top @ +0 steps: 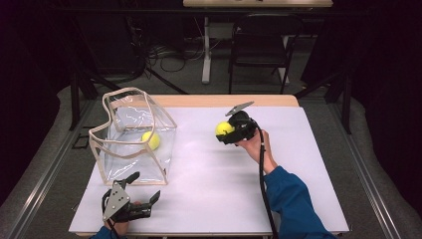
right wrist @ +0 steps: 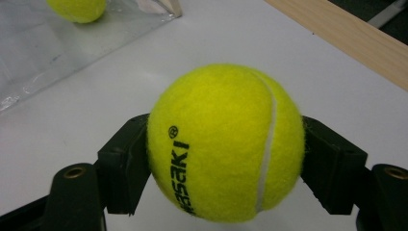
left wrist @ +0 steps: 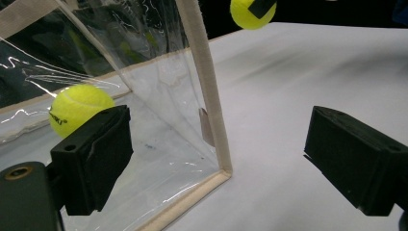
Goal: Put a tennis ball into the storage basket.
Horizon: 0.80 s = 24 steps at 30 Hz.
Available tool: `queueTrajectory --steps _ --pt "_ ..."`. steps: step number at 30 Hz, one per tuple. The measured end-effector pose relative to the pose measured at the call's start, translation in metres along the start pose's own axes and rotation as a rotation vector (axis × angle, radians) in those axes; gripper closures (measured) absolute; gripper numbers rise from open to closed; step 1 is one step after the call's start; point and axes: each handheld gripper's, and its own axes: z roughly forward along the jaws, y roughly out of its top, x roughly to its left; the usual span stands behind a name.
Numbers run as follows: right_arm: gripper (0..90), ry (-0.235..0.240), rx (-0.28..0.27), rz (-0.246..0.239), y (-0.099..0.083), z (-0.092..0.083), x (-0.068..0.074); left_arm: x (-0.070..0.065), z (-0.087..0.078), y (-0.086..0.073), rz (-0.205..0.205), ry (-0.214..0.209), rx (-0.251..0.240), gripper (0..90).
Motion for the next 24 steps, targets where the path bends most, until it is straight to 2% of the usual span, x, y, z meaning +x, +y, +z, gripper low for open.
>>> queueTrajectory --steps 10,24 --pt "26.0 0.018 -0.028 -0.026 0.014 -0.009 0.007 0.0 0.0 0.0 0.0 0.0 0.0 9.4" --pt "26.0 0.032 -0.04 -0.055 0.029 -0.019 0.015 0.0 0.0 0.0 0.0 0.0 0.0 9.5"
